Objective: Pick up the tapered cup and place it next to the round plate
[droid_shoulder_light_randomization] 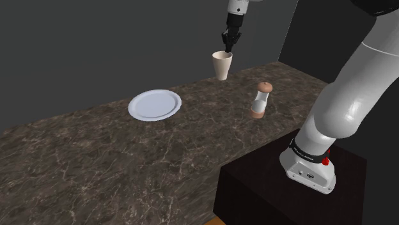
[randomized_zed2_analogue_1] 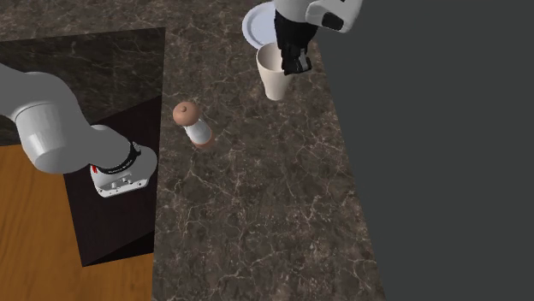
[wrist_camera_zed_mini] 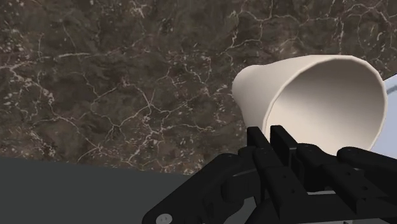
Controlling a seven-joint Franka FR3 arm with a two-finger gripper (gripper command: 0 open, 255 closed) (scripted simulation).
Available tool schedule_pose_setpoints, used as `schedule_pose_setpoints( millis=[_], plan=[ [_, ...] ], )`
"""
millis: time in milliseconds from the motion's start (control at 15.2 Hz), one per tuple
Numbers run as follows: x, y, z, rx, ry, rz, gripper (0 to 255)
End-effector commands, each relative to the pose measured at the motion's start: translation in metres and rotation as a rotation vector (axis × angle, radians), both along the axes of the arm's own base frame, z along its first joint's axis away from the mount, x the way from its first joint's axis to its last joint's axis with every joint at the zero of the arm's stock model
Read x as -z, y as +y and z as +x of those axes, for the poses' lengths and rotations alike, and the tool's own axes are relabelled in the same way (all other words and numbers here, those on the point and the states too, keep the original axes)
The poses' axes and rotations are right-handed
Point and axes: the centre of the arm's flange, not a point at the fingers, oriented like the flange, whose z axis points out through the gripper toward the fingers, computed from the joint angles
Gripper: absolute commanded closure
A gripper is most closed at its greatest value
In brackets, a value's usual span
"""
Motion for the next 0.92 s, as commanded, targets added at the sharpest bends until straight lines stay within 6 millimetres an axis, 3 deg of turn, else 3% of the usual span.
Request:
schedule_pose_setpoints(
  millis=[0, 858],
  plan=[
    [-0.006, 0.025, -0.002, 0.002, 0.0, 0.0, 255],
    [-0.038, 0.194, -0.01, 0.002, 0.0, 0.0, 255]
  ],
)
